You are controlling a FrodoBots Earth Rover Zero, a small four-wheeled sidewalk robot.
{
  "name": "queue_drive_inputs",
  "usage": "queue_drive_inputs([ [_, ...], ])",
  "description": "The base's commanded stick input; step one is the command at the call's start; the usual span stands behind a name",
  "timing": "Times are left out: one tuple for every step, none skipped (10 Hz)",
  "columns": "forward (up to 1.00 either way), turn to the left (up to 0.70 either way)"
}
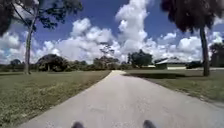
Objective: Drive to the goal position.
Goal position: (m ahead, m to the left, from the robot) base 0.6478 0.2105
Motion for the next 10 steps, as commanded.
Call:
queue_drive_inputs([
  [0.70,0.00],
  [0.70,0.00],
  [0.70,0.00],
  [0.70,0.00],
  [0.70,0.00],
  [0.70,0.00],
  [0.70,0.00],
  [0.70,0.00],
  [0.70,0.00],
  [0.22,0.00],
])
